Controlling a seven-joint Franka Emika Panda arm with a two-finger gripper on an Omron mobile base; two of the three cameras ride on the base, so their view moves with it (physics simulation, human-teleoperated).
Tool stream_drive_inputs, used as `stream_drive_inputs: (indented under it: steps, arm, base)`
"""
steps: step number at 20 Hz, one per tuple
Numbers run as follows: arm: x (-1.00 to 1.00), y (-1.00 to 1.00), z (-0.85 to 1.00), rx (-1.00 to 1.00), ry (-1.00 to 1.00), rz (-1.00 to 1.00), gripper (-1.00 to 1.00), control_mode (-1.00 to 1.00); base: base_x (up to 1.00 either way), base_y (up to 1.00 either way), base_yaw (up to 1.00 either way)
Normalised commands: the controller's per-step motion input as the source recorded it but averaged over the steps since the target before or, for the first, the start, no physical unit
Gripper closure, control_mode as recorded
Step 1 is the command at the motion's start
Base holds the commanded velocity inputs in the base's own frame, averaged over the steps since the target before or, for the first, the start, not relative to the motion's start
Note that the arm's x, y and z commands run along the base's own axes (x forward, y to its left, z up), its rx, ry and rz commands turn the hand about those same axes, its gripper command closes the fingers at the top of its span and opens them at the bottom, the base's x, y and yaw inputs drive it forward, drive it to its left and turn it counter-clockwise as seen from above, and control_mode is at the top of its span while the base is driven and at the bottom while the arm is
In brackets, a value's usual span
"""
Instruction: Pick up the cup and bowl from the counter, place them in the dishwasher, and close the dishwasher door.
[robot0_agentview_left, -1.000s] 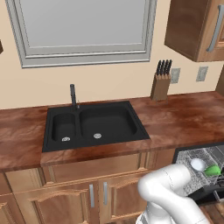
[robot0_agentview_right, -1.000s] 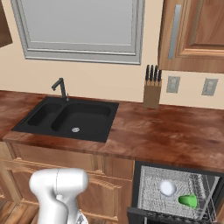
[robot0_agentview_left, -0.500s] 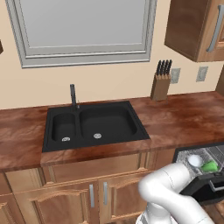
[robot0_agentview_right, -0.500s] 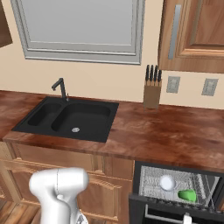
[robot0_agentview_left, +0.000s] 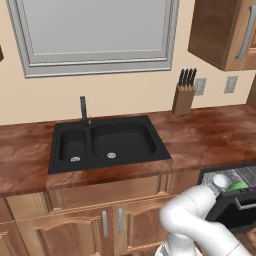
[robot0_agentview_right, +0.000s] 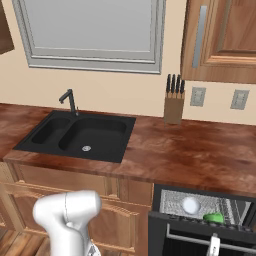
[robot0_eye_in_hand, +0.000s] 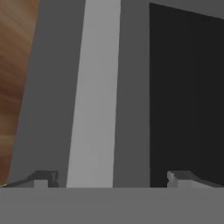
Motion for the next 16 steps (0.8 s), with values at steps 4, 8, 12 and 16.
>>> stream_drive_inputs:
  steps: [4,8,12,16]
  arm:
    - [0.62,0.0,-0.3,-0.05,-0.12,0.0,-1.0,-1.0]
    - [0.64,0.0,-0.31,-0.05,-0.11,0.0,-1.0,-1.0]
    - [0.61,0.0,-0.37,-0.05,-0.1,0.0,-1.0,-1.0]
    - [0.41,0.0,-0.45,-0.07,-0.12,0.0,-1.0,-1.0]
  base:
    - [0.0,0.0,0.0]
    - [0.0,0.0,0.0]
    - [0.0,0.0,0.0]
    - [0.0,0.0,0.0]
